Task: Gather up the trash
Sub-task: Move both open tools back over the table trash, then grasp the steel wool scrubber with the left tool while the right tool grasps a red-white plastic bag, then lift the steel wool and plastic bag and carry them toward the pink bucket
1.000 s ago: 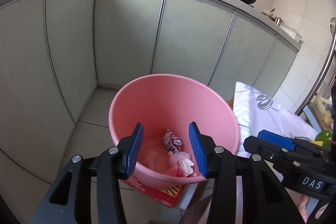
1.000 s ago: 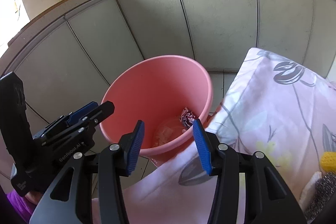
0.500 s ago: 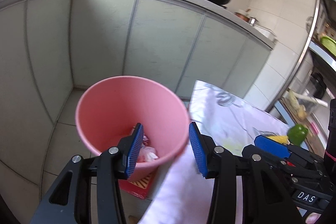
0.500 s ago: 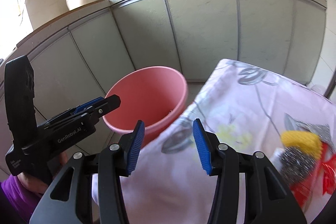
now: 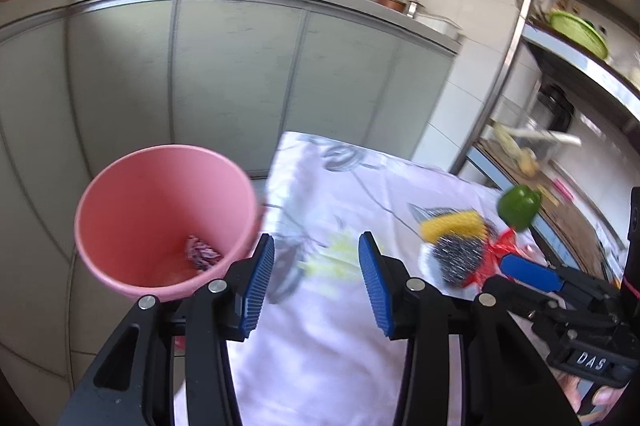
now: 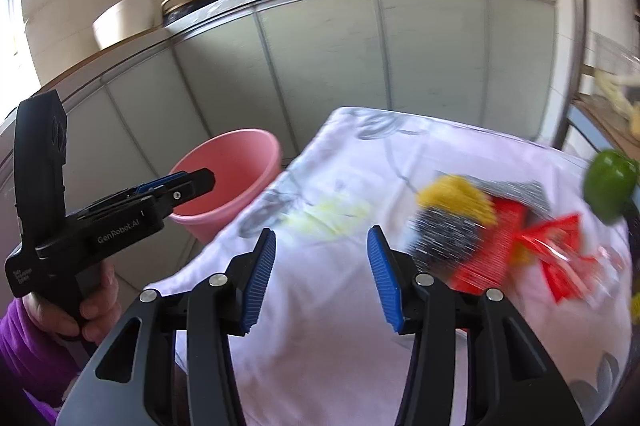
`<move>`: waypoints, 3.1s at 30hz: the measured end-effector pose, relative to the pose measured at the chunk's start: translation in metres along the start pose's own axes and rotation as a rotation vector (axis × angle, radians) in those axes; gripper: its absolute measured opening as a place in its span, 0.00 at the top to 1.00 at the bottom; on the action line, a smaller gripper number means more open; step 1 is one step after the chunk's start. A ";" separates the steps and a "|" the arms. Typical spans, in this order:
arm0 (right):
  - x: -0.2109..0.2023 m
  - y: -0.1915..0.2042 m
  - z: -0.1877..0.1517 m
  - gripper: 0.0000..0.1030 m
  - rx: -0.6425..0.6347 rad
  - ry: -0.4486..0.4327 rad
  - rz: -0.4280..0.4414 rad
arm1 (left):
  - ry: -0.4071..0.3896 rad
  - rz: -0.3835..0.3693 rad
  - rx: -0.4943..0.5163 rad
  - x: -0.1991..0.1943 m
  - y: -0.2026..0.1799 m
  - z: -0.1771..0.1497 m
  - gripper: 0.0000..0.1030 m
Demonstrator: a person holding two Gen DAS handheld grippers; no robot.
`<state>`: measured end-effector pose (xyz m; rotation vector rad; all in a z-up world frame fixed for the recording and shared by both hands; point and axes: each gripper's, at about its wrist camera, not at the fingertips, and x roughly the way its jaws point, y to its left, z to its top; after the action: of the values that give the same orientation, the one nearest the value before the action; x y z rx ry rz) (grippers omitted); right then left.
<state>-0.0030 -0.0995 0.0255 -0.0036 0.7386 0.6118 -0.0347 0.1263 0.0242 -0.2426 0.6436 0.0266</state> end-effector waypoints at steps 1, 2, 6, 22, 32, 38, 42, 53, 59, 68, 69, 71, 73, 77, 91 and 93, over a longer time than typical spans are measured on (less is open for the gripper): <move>-0.004 -0.007 -0.003 0.53 0.011 -0.003 -0.012 | 0.006 -0.012 0.013 0.002 -0.006 -0.001 0.58; -0.007 -0.013 -0.006 0.53 0.023 -0.005 -0.021 | 0.012 -0.023 0.024 0.004 -0.012 -0.001 0.58; -0.018 -0.043 -0.023 0.53 0.086 0.001 -0.075 | 0.053 -0.075 0.076 0.015 -0.037 -0.008 0.58; -0.039 -0.128 -0.061 0.53 0.265 -0.007 -0.225 | 0.173 -0.194 0.290 0.076 -0.129 -0.022 0.58; -0.040 -0.174 -0.064 0.53 0.347 -0.020 -0.282 | 0.232 -0.194 0.281 0.117 -0.141 -0.025 0.58; -0.032 -0.192 -0.059 0.53 0.375 -0.012 -0.301 | 0.240 -0.218 0.270 0.123 -0.142 -0.029 0.80; -0.027 -0.201 -0.055 0.53 0.378 -0.013 -0.323 | 0.220 -0.227 0.248 0.116 -0.138 -0.026 0.84; -0.008 -0.211 -0.052 0.62 0.355 0.021 -0.347 | 0.169 -0.250 0.229 0.084 -0.131 -0.019 0.85; -0.012 -0.210 -0.052 0.81 0.343 0.014 -0.360 | 0.155 -0.251 0.221 0.075 -0.128 -0.018 0.85; -0.039 -0.198 -0.056 0.88 0.325 -0.030 -0.374 | 0.132 -0.253 0.219 0.062 -0.123 -0.019 0.85; -0.044 -0.195 -0.057 0.88 0.329 -0.038 -0.369 | 0.127 -0.252 0.218 0.060 -0.122 -0.019 0.85; -0.051 -0.191 -0.056 0.88 0.330 -0.051 -0.356 | 0.121 -0.253 0.215 0.056 -0.120 -0.019 0.85; -0.059 -0.182 -0.053 0.88 0.317 -0.069 -0.341 | 0.113 -0.251 0.207 0.053 -0.117 -0.019 0.85; -0.068 -0.165 -0.047 0.88 0.289 -0.099 -0.318 | 0.100 -0.243 0.188 0.047 -0.111 -0.016 0.85; -0.063 -0.113 -0.025 0.88 0.187 -0.107 -0.266 | 0.082 -0.154 0.124 0.036 -0.079 -0.014 0.85; -0.062 -0.104 -0.022 0.88 0.168 -0.108 -0.259 | 0.078 -0.143 0.112 0.035 -0.073 -0.013 0.85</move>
<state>0.0028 -0.2224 0.0267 0.0871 0.6694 0.2990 -0.0073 0.0502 0.0090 -0.1813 0.7021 -0.1566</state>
